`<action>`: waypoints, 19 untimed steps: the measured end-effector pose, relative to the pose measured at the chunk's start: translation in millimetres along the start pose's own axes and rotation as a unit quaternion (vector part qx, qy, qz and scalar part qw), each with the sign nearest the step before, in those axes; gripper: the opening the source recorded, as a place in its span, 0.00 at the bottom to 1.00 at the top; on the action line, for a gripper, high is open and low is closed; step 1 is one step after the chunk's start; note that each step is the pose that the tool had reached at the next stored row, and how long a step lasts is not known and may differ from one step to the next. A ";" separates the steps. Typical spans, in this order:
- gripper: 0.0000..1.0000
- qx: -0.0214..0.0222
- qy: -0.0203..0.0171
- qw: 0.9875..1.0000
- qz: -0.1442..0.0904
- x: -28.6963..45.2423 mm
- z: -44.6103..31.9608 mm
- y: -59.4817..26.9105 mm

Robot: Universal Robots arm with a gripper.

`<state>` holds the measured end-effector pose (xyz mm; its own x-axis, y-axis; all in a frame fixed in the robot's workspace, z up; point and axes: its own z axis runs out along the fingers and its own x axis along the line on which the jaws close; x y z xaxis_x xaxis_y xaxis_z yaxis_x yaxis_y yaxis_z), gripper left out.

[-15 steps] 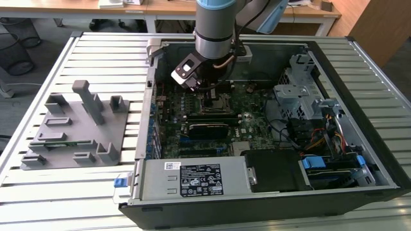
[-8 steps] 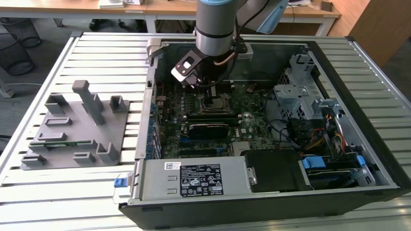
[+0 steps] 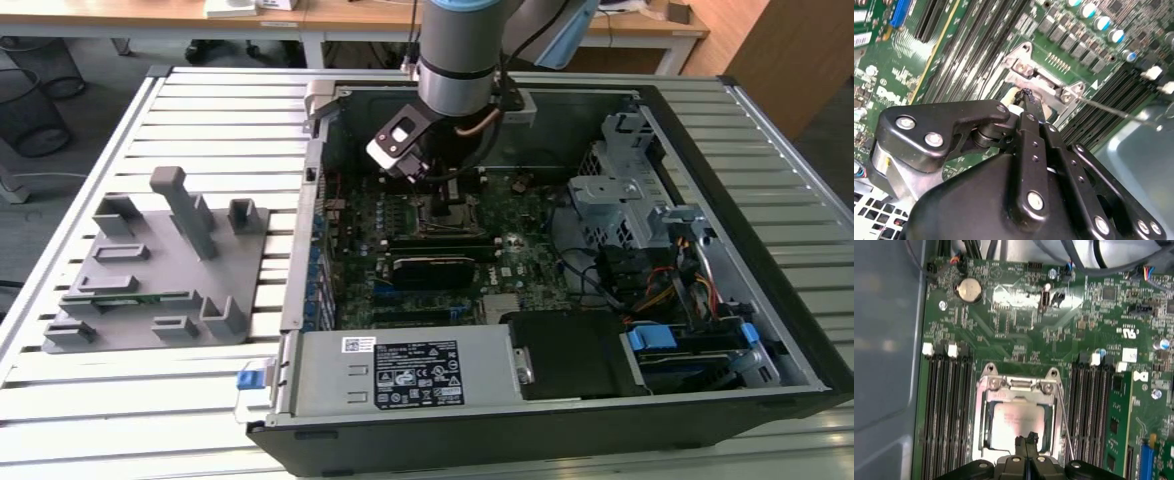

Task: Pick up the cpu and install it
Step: 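Close the cpu cover, then install the first cpu locking lever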

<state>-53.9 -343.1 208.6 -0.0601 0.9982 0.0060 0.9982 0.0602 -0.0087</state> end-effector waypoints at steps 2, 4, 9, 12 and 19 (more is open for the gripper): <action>0.11 0.000 0.000 1.000 0.000 -0.2 0.0 2.5; 0.11 0.000 0.000 1.000 0.000 -0.3 -0.1 5.0; 0.11 0.000 0.000 1.000 0.000 -0.7 -0.1 10.9; 0.11 0.000 0.000 1.000 0.000 -0.8 -0.1 12.7; 0.11 0.002 0.000 1.000 0.000 -0.9 -1.7 13.9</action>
<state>-39.9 -343.1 210.1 -0.0601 0.9982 0.0061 0.9981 0.0601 -0.0120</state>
